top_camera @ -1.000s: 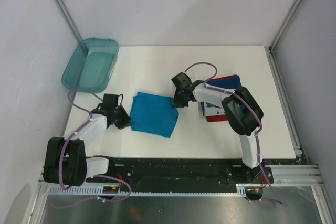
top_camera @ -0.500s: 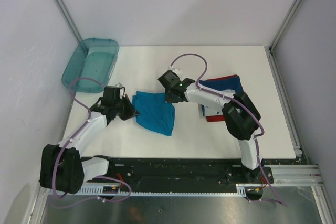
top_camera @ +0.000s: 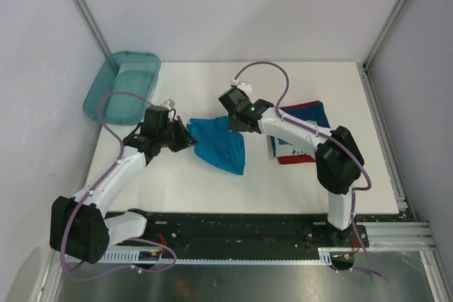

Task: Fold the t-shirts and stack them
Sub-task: Put the neatly folded tshirt into the corner of the board with both arms

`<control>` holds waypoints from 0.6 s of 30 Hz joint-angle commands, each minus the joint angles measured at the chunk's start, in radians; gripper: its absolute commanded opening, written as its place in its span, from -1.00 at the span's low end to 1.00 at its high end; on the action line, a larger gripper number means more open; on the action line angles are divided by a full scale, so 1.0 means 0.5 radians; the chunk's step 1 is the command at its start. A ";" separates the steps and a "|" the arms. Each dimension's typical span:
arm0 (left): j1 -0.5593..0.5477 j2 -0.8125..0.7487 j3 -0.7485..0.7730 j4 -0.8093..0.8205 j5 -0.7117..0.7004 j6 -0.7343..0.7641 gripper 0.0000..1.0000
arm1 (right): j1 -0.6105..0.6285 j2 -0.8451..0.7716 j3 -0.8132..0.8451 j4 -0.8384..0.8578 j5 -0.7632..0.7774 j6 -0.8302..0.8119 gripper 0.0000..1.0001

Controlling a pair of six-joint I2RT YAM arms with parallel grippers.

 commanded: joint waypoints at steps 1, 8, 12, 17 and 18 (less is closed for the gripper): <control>-0.095 -0.040 0.189 0.035 0.016 -0.061 -1.00 | -0.076 -0.216 0.108 -0.037 0.098 -0.084 -1.00; -0.317 0.093 0.457 0.037 -0.068 -0.166 -1.00 | -0.293 -0.433 0.039 -0.077 0.087 -0.170 -1.00; -0.484 0.258 0.653 0.044 -0.160 -0.219 -1.00 | -0.470 -0.549 -0.038 -0.056 0.023 -0.211 -1.00; -0.671 0.523 0.911 0.066 -0.225 -0.257 -1.00 | -0.730 -0.643 -0.112 -0.044 -0.068 -0.244 -1.00; -0.700 0.576 0.962 0.070 -0.233 -0.263 -1.00 | -0.778 -0.655 -0.118 -0.047 -0.077 -0.252 -1.00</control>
